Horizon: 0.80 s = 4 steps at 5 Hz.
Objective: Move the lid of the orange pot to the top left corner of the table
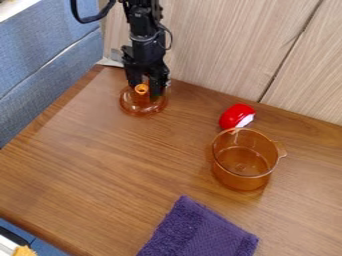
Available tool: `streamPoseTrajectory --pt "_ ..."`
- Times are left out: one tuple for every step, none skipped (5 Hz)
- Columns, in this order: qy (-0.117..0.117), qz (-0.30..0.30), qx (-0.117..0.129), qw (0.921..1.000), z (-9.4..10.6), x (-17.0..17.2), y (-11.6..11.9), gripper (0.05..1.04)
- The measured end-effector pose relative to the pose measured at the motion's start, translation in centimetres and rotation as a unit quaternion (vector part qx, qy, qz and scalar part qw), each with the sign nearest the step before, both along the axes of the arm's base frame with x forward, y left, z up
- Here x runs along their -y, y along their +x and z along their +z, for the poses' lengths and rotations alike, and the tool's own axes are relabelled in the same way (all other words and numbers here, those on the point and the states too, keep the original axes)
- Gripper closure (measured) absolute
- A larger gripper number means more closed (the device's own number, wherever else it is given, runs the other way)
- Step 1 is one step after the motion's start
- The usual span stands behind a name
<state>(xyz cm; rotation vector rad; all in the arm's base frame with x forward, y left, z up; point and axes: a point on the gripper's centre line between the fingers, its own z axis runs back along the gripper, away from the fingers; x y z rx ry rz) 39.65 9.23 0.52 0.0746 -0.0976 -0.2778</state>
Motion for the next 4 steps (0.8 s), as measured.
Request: streamPoseTrajectory --pt "0.008 0.004 0.0 1.0 0.5 0.1 -0.7 0.08" --pt "0.007 0.006 0.023 0.9997 2.3 0.2 -0.3 0.083" --pt "0.008 0.014 0.062 0.9979 5.9 0.2 -0.1 0.083" --pt "-0.012 0.015 0.091 0.9957 8.4 0.1 -1.1 0.083"
